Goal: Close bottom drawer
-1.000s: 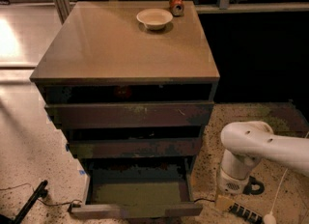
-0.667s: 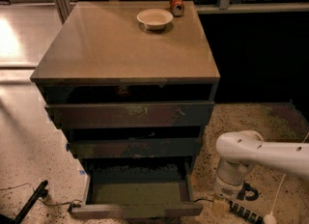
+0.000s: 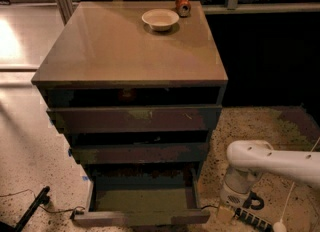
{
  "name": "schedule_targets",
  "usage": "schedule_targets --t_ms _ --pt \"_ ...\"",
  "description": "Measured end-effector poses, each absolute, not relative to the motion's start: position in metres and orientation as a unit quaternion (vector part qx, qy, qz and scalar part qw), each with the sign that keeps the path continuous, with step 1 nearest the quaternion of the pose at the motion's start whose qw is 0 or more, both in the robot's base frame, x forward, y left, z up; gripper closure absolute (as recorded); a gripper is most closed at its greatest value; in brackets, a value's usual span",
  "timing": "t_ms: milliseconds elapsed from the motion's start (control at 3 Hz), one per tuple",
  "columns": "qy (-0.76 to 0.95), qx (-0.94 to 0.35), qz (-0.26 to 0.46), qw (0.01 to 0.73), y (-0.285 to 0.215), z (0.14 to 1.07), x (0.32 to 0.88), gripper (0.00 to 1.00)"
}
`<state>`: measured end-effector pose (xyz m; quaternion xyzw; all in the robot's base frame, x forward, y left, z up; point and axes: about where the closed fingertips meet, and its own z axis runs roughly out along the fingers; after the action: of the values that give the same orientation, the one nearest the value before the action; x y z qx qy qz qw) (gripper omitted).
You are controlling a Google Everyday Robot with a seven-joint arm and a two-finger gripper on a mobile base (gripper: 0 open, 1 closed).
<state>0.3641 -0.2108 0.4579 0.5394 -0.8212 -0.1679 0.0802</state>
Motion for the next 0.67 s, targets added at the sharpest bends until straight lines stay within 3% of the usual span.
schedule_targets --t_ms 667 --pt "-0.836 0.514 -0.185 0.046 -0.2015 0.4308 0.3934 1.00"
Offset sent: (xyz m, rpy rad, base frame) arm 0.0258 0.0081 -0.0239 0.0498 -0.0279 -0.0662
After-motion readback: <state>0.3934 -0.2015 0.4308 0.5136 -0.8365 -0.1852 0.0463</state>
